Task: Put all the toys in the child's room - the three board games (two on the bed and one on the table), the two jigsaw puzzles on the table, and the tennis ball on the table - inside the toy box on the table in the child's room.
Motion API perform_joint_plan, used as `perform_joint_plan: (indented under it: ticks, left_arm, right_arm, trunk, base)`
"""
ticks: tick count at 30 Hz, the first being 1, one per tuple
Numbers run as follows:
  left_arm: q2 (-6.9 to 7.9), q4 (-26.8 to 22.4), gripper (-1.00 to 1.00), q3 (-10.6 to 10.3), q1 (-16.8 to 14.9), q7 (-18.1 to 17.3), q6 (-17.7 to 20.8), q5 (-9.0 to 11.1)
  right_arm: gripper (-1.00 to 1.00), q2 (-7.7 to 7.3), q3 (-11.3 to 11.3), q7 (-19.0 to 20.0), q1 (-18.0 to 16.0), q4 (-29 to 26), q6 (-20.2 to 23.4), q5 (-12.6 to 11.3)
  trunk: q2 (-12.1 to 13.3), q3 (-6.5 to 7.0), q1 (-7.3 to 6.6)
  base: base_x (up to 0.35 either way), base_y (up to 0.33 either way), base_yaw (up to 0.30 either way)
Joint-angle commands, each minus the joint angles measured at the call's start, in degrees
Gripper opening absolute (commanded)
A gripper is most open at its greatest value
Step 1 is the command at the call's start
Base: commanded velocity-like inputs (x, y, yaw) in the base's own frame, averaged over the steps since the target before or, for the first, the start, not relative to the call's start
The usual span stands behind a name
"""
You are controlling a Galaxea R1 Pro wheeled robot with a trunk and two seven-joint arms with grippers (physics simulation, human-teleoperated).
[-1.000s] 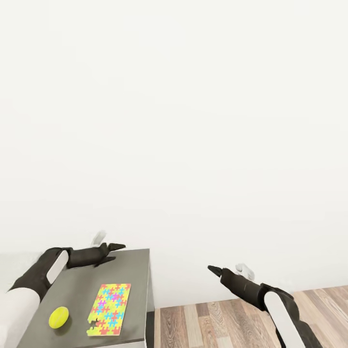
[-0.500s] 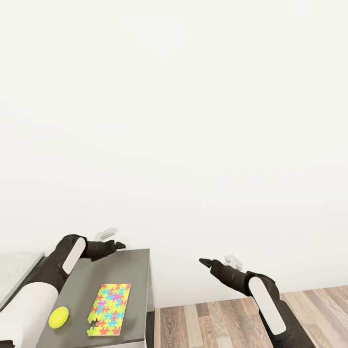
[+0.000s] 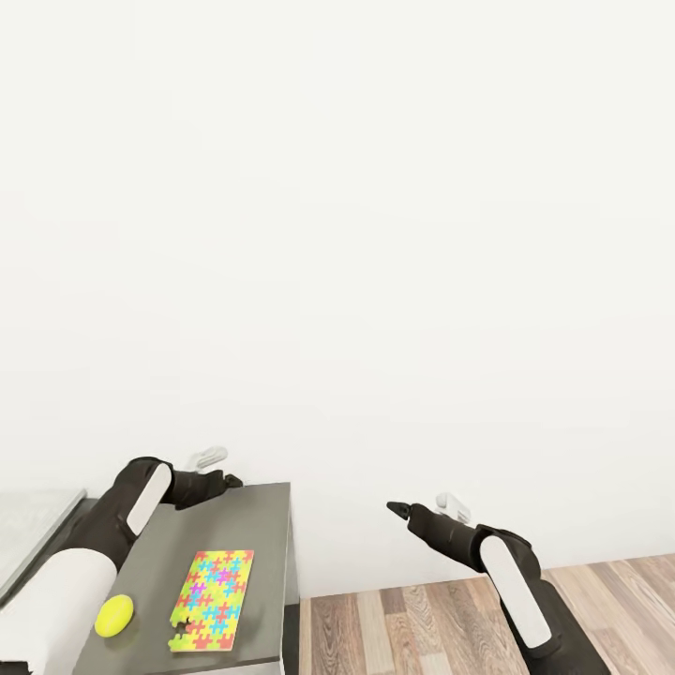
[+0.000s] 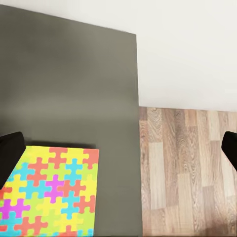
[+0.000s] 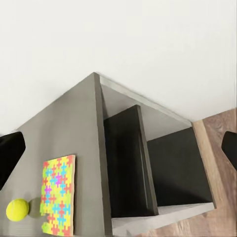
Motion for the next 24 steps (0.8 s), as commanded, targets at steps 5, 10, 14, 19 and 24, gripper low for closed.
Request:
perform_joint_plan:
  ticks: [5,10,14,19,24]
  left_arm:
    - [-2.47,3.44,1.0,-1.47,-0.01,2.51,-3.36,-1.86]
    - [-4.25,5.28,1.0,-1.81,-0.04,8.03,-4.96,-2.09]
    - [-4.51,5.55,1.0,-1.67,-0.02,9.59,-5.19,-2.09]
    - [-4.72,5.64,1.0,-1.82,-0.02,10.17,-5.15,-2.11]
    - [-4.69,5.65,1.0,-1.67,-0.03,10.27,-5.08,-2.02]
  right_arm:
    - [1.0,0.01,0.11,0.37,-0.02,-0.45,-1.33,2.43]
    - [1.0,0.02,0.15,0.46,-0.02,-0.63,-2.96,2.89]
    - [1.0,-0.02,0.15,0.48,0.0,-0.71,-3.24,2.96]
    - [1.0,-0.06,0.15,0.48,-0.02,-0.74,-3.32,2.98]
    - [1.0,-0.06,0.15,0.48,-0.02,-0.74,-3.34,2.98]
  trunk:
    - [-0.05,-0.03,0.02]
    - [-0.05,-0.03,0.02]
    - [-0.05,-0.03,0.02]
    - [-0.05,-0.03,0.02]
    - [-0.05,-0.11,0.02]
  base:
    - [0.0,0.0,0.0]
    - [0.0,0.0,0.0]
    - [0.0,0.0,0.0]
    - [0.0,0.0,0.0]
    - [0.0,0.0,0.0]
